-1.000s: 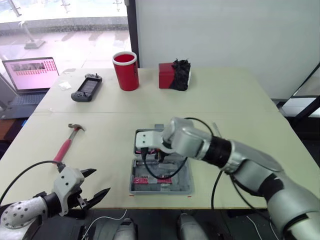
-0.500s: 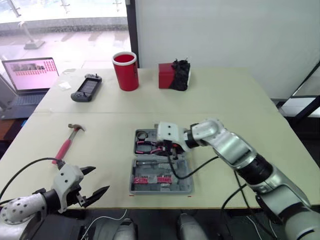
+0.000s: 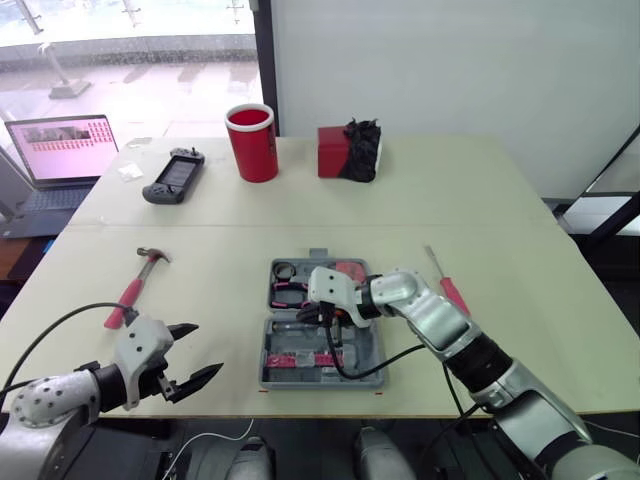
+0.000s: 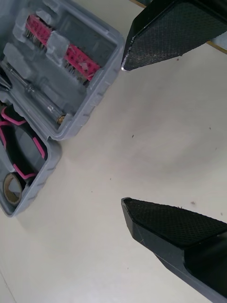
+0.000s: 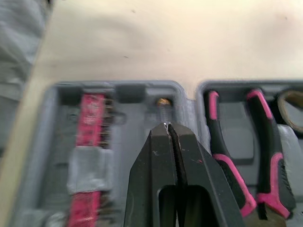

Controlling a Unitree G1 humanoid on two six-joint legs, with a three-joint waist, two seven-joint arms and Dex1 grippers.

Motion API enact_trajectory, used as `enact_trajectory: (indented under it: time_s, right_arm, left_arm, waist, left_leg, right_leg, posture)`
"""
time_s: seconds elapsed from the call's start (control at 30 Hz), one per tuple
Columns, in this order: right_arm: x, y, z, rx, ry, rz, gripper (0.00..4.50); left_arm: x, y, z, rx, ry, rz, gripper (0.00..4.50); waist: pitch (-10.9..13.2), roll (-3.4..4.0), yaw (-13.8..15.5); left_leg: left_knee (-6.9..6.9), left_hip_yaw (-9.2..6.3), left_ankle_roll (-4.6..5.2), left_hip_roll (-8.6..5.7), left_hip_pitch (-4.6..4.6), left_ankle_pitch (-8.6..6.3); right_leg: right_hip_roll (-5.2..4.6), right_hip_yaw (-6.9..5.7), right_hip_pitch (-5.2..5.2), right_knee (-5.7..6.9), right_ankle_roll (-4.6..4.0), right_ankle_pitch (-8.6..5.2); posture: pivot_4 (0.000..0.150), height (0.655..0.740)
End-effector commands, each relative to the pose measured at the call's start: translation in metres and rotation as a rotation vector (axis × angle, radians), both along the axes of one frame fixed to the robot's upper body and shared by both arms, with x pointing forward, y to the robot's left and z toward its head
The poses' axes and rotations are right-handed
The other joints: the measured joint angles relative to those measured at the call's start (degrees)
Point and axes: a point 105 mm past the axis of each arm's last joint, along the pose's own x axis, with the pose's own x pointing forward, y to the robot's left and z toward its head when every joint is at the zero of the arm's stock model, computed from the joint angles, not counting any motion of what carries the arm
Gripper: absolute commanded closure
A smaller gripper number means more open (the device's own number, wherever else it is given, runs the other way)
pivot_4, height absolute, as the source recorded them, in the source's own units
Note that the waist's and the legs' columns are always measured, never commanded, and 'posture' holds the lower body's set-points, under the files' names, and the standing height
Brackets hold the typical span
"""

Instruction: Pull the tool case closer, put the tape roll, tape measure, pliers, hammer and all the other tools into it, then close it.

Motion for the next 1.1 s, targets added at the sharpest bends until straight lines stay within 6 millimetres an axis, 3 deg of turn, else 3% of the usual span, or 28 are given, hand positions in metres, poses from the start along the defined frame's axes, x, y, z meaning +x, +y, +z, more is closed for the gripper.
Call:
enact_trajectory:
  time_s: [0.03,0.2,0.33,0.43,0.6,0.7,0.83,0.93,1.1]
  right_arm:
    - [0.005,-0.005,-0.009,-0.067,-0.054,0.008,4.44]
    - [-0.004,-0.018,-0.04,-0.138,0.009,0.024,4.44]
    - [-0.001,-0.024,-0.047,-0.137,0.007,-0.001,4.44]
    - [0.004,-0.019,-0.034,-0.084,-0.037,-0.002,4.44]
    - [-0.001,-0.002,0.028,0.234,-0.079,0.034,4.44]
    - [0.001,-0.012,0.054,0.372,-0.095,-0.031,4.44]
    - [0.001,-0.041,0.056,0.329,-0.024,-0.05,4.44]
    - [0.013,-0.078,0.066,0.42,-0.016,-0.213,3.57]
    - [-0.002,-0.137,0.059,0.518,-0.084,-0.422,0.97]
  left_arm:
    - [0.001,0.0,0.006,0.009,-0.02,-0.018,0.0]
    - [0.002,0.001,0.007,0.018,-0.02,-0.024,0.0]
    - [0.002,0.002,0.007,0.023,-0.017,-0.03,0.0]
    - [0.004,0.003,0.007,0.023,-0.016,-0.034,0.0]
    - [0.006,0.003,0.008,0.013,-0.018,-0.039,0.0]
    - [0.01,0.004,0.01,-0.005,-0.022,-0.036,0.0]
    - [0.019,0.007,0.016,-0.041,-0.051,-0.018,0.0]
    - [0.026,0.02,0.018,-0.067,-0.096,0.054,0.0]
    - [0.02,0.05,0.005,-0.084,-0.141,0.23,0.0]
  waist:
    - [0.0,0.0,0.01]
    - [-0.01,0.0,-0.01]
    - [-0.01,0.0,-0.02]
    - [-0.01,-0.01,-0.02]
    - [0.01,0.01,0.01]
    - [0.01,0.02,0.02]
    - [0.0,0.0,0.16]
    - [0.0,0.01,0.1]
    - [-0.02,-0.03,0.13]
  left_leg:
    - [0.0,0.0,0.0,0.0,0.0,0.0]
    - [-0.01,0.0,0.0,0.0,0.08,0.0]
    - [0.0,0.0,0.0,0.0,0.2,0.0]
    - [0.0,0.0,0.0,0.0,0.3,0.0]
    - [0.01,-0.01,0.0,0.0,0.25,0.0]
    - [-0.02,-0.02,0.0,0.0,0.21,0.0]
    - [0.01,-0.03,0.0,-0.01,0.23,0.0]
    - [0.01,-0.03,0.0,-0.01,0.22,0.0]
    - [-0.06,-0.03,0.0,-0.01,0.21,0.0]
  right_leg:
    - [0.0,0.0,0.0,0.0,0.0,0.0]
    - [0.01,0.0,0.07,0.01,0.0,0.0]
    - [0.0,0.0,0.26,-0.04,0.01,-0.01]
    - [0.0,0.0,0.34,-0.03,0.0,-0.02]
    - [0.0,0.0,0.33,-0.03,0.01,-0.02]
    - [0.01,0.0,0.3,-0.02,0.05,-0.01]
    - [0.0,-0.01,0.34,-0.03,0.03,-0.02]
    - [0.0,-0.01,0.34,-0.06,0.03,-0.02]
    - [-0.01,-0.01,0.34,-0.06,0.11,-0.05]
  posture:
    - [0.15,0.74]
    - [0.15,0.74]
    - [0.15,0.74]
    - [0.15,0.74]
    - [0.15,0.74]
    - [0.15,0.74]
    - [0.15,0.74]
    - [0.15,0.74]
    - [0.15,0.74]
